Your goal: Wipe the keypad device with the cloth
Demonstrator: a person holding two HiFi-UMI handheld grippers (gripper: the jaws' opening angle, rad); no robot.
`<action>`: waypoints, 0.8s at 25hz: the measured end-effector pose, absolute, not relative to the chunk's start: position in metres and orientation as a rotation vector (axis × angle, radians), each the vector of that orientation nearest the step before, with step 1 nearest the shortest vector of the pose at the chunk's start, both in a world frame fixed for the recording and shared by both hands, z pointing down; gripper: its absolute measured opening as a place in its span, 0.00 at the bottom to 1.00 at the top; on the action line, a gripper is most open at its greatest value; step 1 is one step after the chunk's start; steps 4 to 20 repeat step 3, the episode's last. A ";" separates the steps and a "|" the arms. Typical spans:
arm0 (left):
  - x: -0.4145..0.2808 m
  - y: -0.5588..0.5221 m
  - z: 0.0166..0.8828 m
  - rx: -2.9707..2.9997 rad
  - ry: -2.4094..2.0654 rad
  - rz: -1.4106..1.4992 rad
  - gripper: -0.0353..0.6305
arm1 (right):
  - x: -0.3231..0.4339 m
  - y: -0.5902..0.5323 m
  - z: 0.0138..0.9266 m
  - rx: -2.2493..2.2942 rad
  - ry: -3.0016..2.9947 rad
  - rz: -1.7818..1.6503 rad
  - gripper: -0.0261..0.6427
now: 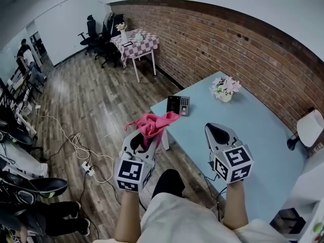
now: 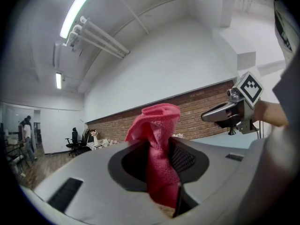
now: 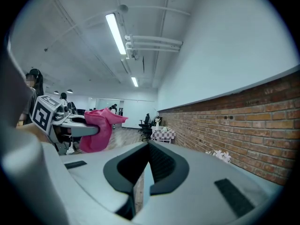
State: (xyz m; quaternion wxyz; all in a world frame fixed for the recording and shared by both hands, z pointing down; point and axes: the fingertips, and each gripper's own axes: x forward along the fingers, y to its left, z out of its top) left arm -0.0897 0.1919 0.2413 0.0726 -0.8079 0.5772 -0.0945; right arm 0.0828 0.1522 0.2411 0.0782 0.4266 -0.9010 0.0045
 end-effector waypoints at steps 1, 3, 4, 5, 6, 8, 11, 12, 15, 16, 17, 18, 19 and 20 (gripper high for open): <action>-0.089 0.191 0.243 -2.431 1.736 -0.287 0.27 | 0.084 0.151 0.243 1.277 -2.696 0.015 0.06; -0.087 0.189 0.246 -2.442 1.739 -0.295 0.27 | 0.085 0.149 0.246 1.278 -2.691 0.019 0.06; -0.087 0.189 0.246 -2.442 1.739 -0.295 0.27 | 0.085 0.149 0.246 1.278 -2.691 0.019 0.06; -0.087 0.189 0.246 -2.442 1.739 -0.295 0.27 | 0.085 0.149 0.246 1.278 -2.691 0.019 0.06; -0.087 0.189 0.246 -2.442 1.739 -0.295 0.27 | 0.085 0.149 0.246 1.278 -2.691 0.019 0.06; -0.087 0.189 0.246 -2.442 1.739 -0.295 0.27 | 0.085 0.149 0.246 1.278 -2.691 0.019 0.06; -0.087 0.189 0.246 -2.442 1.739 -0.295 0.27 | 0.085 0.149 0.246 1.278 -2.691 0.019 0.06; -0.087 0.189 0.246 -2.442 1.739 -0.295 0.27 | 0.085 0.149 0.246 1.278 -2.691 0.019 0.06; -0.087 0.189 0.246 -2.442 1.739 -0.295 0.27 | 0.085 0.149 0.246 1.278 -2.691 0.019 0.06; -0.087 0.189 0.246 -2.442 1.739 -0.295 0.27 | 0.085 0.149 0.246 1.278 -2.691 0.019 0.06; -0.087 0.189 0.246 -2.442 1.739 -0.295 0.27 | 0.085 0.149 0.246 1.278 -2.691 0.019 0.06; -0.087 0.189 0.246 -2.442 1.739 -0.295 0.27 | 0.085 0.149 0.246 1.278 -2.691 0.019 0.06; -0.087 0.189 0.246 -2.442 1.739 -0.295 0.27 | 0.085 0.149 0.246 1.278 -2.691 0.019 0.06; -0.087 0.189 0.246 -2.442 1.739 -0.295 0.27 | 0.085 0.149 0.246 1.278 -2.691 0.019 0.06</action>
